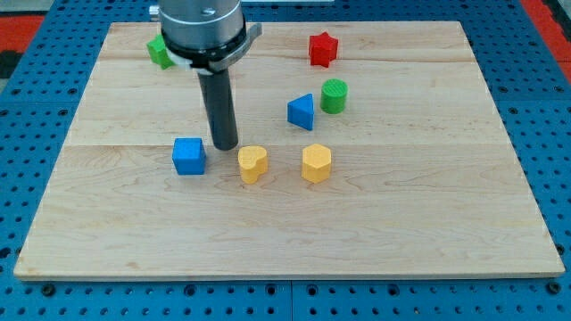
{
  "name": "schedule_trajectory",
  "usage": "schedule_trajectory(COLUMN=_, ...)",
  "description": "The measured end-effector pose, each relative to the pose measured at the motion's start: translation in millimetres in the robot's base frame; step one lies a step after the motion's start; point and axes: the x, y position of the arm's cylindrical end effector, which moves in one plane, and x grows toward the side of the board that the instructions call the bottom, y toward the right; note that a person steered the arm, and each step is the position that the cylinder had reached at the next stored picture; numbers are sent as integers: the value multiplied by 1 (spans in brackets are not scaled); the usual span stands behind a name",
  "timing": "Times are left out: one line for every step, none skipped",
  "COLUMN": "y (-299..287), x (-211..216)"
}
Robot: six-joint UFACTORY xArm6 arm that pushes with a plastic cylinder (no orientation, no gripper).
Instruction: Slide the blue cube towards left
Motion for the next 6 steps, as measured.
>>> schedule_trajectory(y=-36, x=18)
schedule_trajectory(y=-36, x=18)
schedule_trajectory(y=-74, x=41)
schedule_trajectory(y=-91, x=52)
schedule_trajectory(y=-55, x=39)
schedule_trajectory(y=-48, x=10)
